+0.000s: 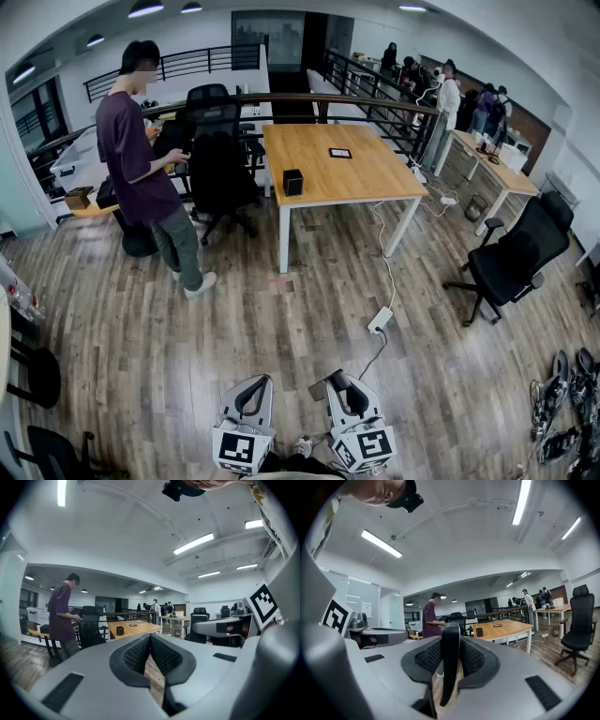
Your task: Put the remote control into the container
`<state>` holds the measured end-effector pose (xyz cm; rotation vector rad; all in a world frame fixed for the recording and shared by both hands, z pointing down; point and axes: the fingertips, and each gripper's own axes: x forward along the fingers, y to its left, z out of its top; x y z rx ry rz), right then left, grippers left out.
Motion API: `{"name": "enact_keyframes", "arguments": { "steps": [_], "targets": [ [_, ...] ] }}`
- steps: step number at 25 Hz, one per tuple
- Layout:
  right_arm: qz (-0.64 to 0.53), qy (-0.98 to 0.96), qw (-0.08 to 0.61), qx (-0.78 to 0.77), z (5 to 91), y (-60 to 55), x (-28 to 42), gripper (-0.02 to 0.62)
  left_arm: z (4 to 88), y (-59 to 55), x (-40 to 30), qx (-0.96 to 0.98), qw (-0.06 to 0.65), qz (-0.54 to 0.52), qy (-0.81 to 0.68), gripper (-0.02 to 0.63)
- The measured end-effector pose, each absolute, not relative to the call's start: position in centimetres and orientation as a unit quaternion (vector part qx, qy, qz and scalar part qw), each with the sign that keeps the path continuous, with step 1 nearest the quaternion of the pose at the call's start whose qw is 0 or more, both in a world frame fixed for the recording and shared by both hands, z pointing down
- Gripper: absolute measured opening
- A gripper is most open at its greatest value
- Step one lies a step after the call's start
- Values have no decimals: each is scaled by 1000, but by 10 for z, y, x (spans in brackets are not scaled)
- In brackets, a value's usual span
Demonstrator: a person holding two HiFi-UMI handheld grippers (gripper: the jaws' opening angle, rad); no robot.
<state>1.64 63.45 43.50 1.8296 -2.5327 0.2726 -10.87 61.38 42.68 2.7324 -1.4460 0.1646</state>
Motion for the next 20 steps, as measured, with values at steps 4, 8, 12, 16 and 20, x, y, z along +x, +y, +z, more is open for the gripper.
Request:
{"name": "enact_keyframes", "arguments": {
  "steps": [4,8,12,16,20],
  "targets": [
    [87,-810,11,579,439,629,31,106,430,613,-105,863,38,80,-497,12],
    [88,-815,21,572,446,626,39,106,440,616,-97,857,49,73,-507,12],
    [98,-815,24,570,452,627,46,106,443,615,-84,863,45,72,-497,12],
    [108,-808,32,578,459,610,51,106,443,596,-76,873,41,65,-482,12],
    [108,-804,45,584,463,570,53,106,447,553,-73,877,38,45,-476,12]
  ]
}}
